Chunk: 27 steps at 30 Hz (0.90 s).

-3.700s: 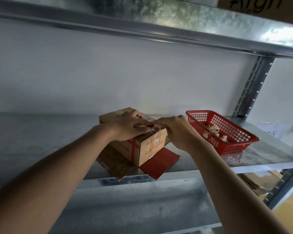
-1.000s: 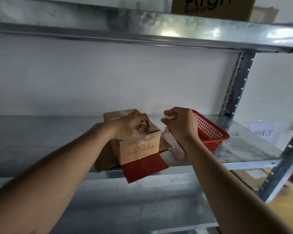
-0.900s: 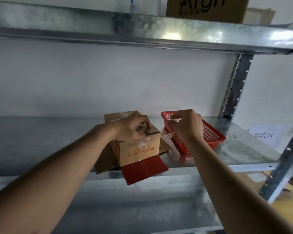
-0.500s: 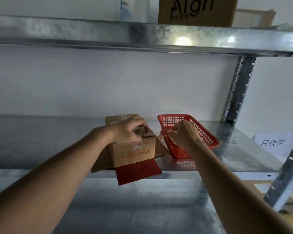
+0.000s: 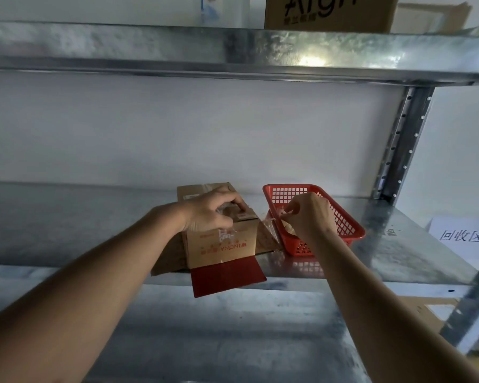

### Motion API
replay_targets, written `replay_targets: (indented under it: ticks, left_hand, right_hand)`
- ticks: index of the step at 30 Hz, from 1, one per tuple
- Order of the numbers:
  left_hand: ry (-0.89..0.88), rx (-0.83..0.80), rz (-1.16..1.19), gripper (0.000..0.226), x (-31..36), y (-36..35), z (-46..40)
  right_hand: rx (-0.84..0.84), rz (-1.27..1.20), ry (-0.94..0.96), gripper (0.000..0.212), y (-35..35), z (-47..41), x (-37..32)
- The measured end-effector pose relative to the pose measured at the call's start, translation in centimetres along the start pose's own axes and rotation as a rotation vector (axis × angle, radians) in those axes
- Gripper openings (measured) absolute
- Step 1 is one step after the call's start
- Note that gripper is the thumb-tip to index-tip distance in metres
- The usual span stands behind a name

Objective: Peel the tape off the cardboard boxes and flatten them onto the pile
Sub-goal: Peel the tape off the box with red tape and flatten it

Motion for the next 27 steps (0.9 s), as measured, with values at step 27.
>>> replay_targets:
  ticks: [27]
  left_hand:
    - [0.087,0.073,-0.161,0.058,-5.6,2.7,3.2]
  right_hand:
    - [-0.190,-0.106,0.647,0.035,-2.2,1.9,-8.6]
Point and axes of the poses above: each hand's wrist, its own z-axis away from the middle knuckle, its own y-axis out of the back of the hand, x = y × z, the point moved 5 cm from there along -z, towards the middle knuckle, and after that the axes turned 4 degrees about y, right-handed, at the moved point
